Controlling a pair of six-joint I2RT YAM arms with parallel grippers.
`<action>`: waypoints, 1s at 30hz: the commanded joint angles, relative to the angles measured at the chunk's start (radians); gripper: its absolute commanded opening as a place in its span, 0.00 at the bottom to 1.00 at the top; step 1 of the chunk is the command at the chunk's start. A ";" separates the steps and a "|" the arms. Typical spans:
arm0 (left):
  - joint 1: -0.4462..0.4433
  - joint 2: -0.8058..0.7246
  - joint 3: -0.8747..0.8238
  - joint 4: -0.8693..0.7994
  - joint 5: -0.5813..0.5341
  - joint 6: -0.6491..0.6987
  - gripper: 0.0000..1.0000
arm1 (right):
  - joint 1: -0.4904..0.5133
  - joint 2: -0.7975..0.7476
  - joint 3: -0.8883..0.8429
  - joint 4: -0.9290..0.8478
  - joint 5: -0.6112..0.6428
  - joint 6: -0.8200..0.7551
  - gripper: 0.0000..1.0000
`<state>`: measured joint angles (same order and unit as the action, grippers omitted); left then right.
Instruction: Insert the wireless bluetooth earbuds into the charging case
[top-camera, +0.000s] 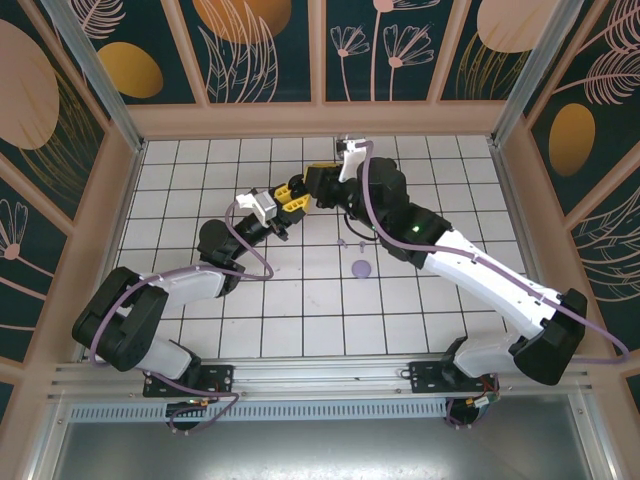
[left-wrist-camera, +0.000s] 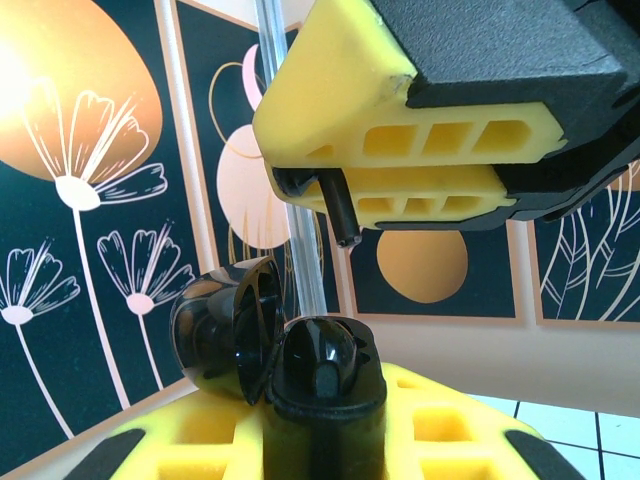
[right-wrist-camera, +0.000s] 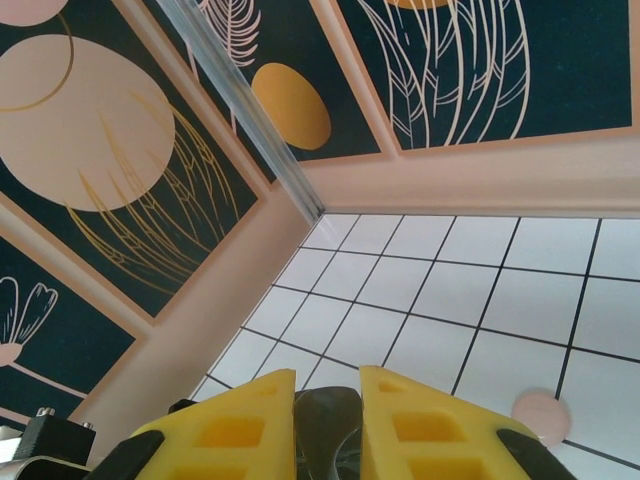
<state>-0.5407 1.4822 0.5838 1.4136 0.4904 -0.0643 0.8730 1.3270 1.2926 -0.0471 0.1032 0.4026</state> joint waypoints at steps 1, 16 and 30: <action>-0.005 0.001 0.019 0.053 0.011 -0.005 0.00 | 0.012 0.019 -0.002 0.044 -0.017 0.016 0.20; -0.005 -0.013 0.022 0.042 0.013 0.001 0.00 | 0.014 0.048 -0.013 0.041 -0.017 0.019 0.19; -0.005 -0.011 0.030 0.028 0.005 0.004 0.00 | 0.019 -0.010 -0.081 0.088 0.007 0.014 0.18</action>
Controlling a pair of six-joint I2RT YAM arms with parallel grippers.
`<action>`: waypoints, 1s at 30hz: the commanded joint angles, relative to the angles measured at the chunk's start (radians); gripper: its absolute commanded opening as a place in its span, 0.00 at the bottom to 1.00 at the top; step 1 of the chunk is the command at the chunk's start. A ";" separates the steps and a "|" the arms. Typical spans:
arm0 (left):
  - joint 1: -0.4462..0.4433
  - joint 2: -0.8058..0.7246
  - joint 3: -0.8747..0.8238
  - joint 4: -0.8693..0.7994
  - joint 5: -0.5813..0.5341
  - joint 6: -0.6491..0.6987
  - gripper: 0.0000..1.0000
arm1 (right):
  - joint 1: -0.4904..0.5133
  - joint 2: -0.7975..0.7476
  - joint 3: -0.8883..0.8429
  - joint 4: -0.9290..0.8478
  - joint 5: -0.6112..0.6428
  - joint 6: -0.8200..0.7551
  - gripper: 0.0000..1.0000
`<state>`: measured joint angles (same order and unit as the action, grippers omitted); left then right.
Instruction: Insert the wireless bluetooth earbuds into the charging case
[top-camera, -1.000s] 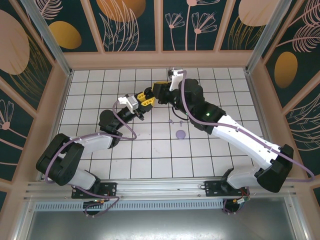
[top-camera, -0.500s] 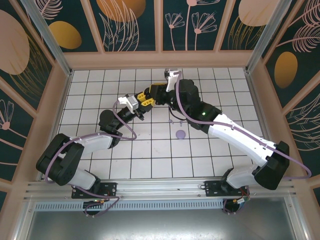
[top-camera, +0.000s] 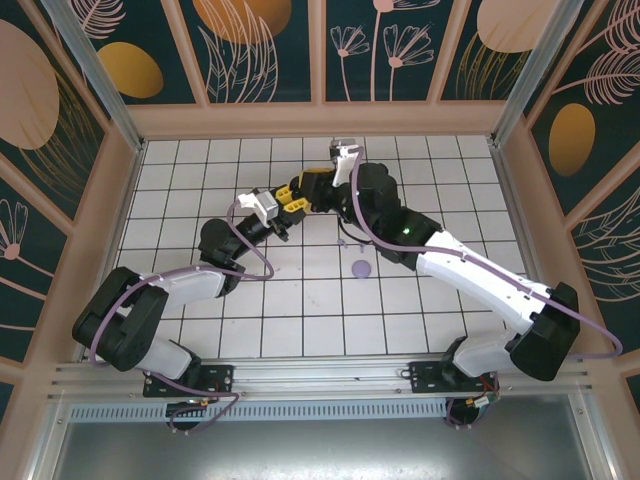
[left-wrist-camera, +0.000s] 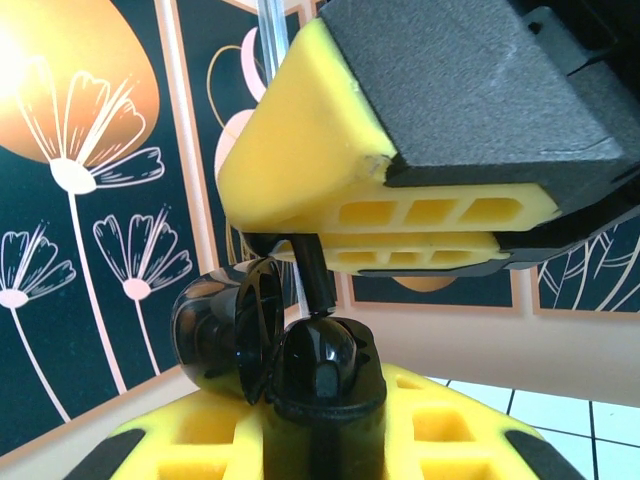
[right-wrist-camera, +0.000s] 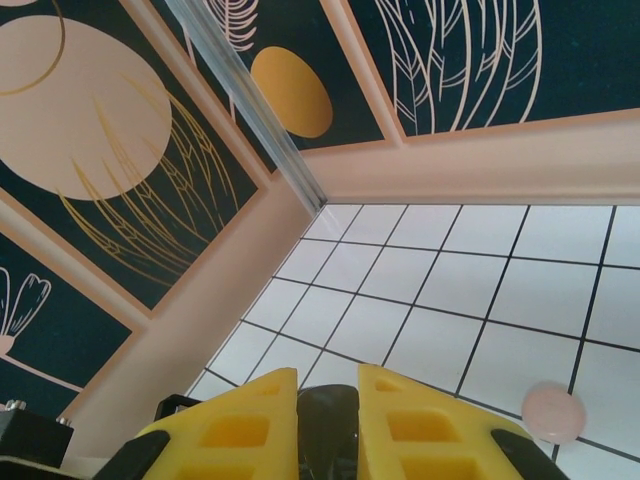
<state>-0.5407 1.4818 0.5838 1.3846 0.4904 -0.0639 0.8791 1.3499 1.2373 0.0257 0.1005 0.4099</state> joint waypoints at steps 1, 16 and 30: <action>-0.005 -0.011 0.028 0.057 0.005 0.004 0.00 | 0.012 -0.034 -0.023 0.014 0.014 0.006 0.18; -0.005 -0.010 0.041 0.047 0.002 0.006 0.00 | 0.023 -0.037 -0.018 0.013 -0.020 0.000 0.17; -0.005 -0.017 0.049 0.038 0.012 0.010 0.00 | 0.027 -0.011 -0.047 -0.008 0.014 -0.007 0.16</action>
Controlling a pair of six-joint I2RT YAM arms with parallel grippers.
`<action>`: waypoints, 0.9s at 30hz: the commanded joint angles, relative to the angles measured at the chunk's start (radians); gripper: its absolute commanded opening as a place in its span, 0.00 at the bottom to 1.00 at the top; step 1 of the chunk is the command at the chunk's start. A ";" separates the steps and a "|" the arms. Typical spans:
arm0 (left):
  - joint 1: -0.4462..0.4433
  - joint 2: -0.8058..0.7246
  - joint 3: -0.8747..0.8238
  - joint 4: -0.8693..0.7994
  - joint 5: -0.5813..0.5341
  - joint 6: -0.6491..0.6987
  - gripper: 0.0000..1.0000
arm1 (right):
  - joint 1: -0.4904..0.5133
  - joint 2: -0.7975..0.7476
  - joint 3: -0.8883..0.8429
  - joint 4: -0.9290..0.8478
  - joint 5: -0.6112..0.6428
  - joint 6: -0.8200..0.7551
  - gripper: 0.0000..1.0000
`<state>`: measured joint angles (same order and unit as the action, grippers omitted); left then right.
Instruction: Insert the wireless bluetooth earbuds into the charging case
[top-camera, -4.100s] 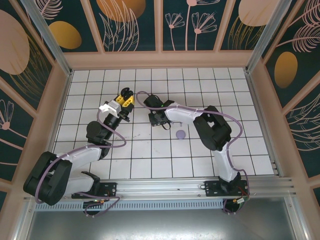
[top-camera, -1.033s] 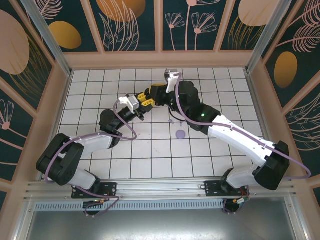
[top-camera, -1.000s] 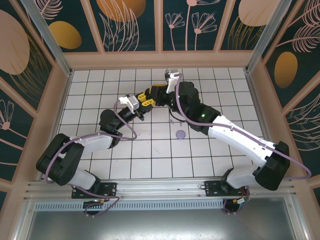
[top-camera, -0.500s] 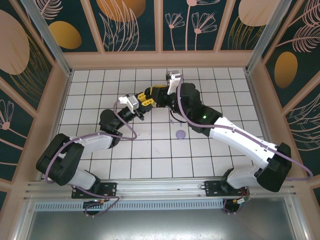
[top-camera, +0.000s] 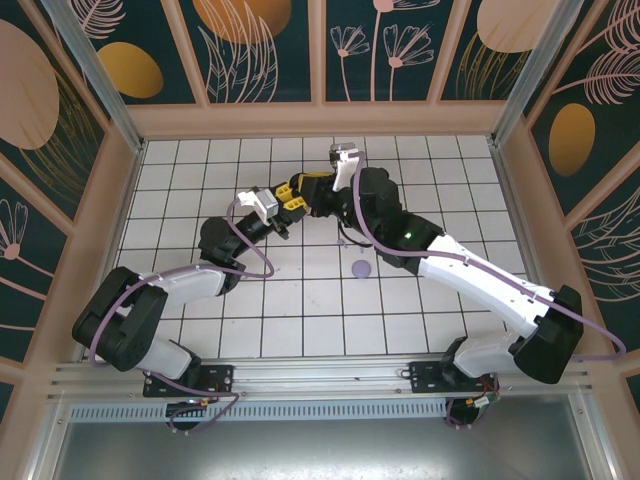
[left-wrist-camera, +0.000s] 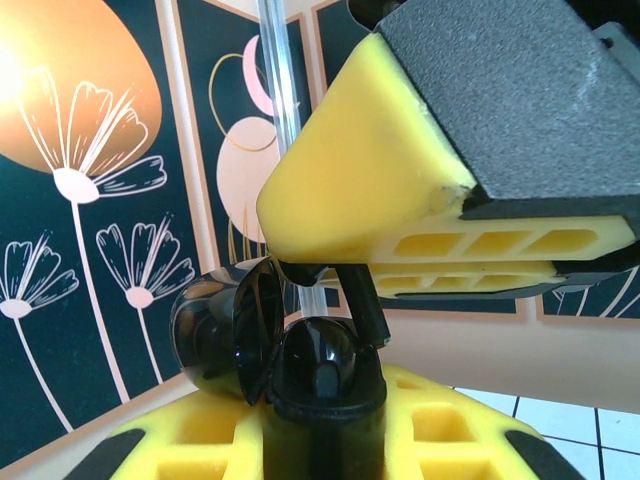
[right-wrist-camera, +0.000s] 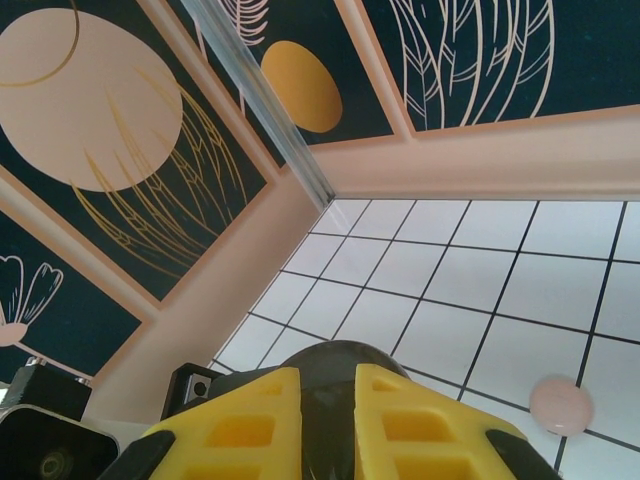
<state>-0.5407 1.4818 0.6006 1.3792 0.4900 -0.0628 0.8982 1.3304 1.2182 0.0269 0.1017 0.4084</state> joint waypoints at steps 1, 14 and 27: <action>-0.005 -0.017 0.031 0.044 0.014 0.009 0.00 | 0.008 0.010 -0.032 -0.006 0.022 -0.007 0.16; -0.005 -0.014 0.023 0.045 0.024 0.004 0.00 | 0.004 0.032 0.003 0.014 0.061 -0.029 0.15; -0.005 -0.020 0.022 0.041 0.018 0.008 0.00 | 0.004 -0.073 -0.005 0.070 -0.037 0.005 0.14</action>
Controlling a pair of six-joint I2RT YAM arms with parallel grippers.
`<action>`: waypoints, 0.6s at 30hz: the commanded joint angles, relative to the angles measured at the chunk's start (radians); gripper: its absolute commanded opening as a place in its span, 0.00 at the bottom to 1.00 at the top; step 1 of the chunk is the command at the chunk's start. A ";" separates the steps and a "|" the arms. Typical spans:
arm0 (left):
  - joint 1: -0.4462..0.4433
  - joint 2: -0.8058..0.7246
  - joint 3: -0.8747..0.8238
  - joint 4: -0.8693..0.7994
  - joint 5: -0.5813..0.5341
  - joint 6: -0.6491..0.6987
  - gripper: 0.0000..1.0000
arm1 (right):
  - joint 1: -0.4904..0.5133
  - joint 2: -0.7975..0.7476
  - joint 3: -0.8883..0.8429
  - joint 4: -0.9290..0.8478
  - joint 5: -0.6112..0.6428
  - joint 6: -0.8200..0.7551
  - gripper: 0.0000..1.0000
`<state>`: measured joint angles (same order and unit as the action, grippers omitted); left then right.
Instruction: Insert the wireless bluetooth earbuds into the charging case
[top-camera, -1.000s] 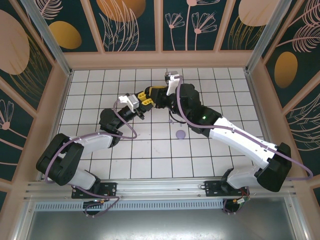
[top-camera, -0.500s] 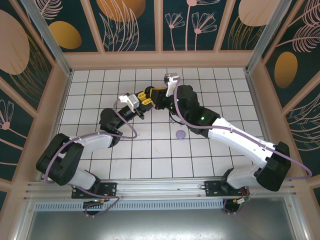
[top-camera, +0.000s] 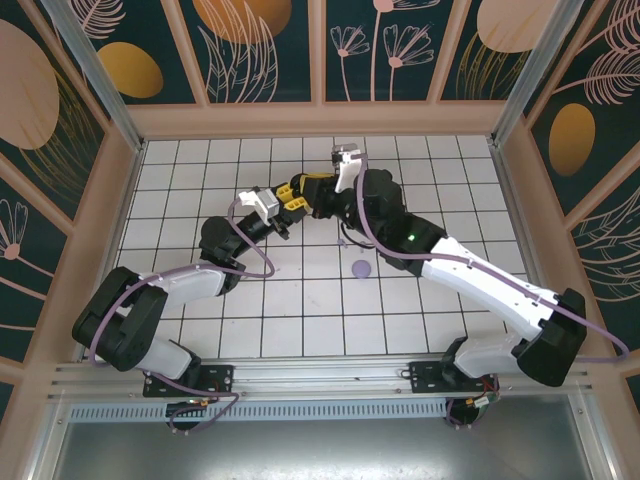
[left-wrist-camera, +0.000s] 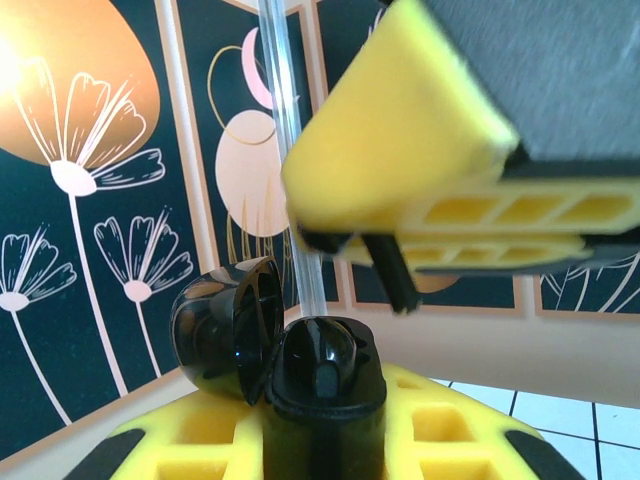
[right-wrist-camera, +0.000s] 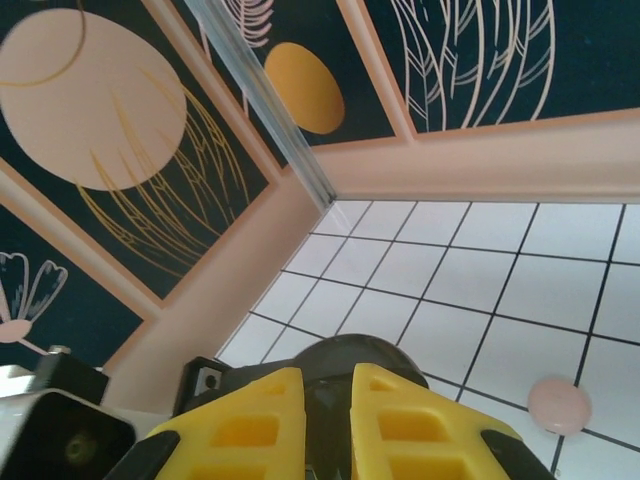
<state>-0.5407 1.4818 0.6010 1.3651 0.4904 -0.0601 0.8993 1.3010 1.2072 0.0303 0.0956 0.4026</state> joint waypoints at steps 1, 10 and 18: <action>-0.005 -0.021 0.022 0.054 0.019 0.006 0.00 | 0.003 -0.048 -0.003 0.082 -0.032 0.006 0.14; -0.004 -0.032 0.022 0.045 0.020 0.008 0.00 | 0.003 -0.045 -0.054 0.169 -0.033 -0.004 0.14; -0.005 -0.035 0.026 0.043 0.025 0.007 0.00 | 0.003 -0.031 -0.082 0.202 -0.030 0.008 0.13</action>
<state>-0.5407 1.4723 0.6018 1.3651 0.4942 -0.0601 0.8993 1.2652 1.1374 0.1642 0.0772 0.4023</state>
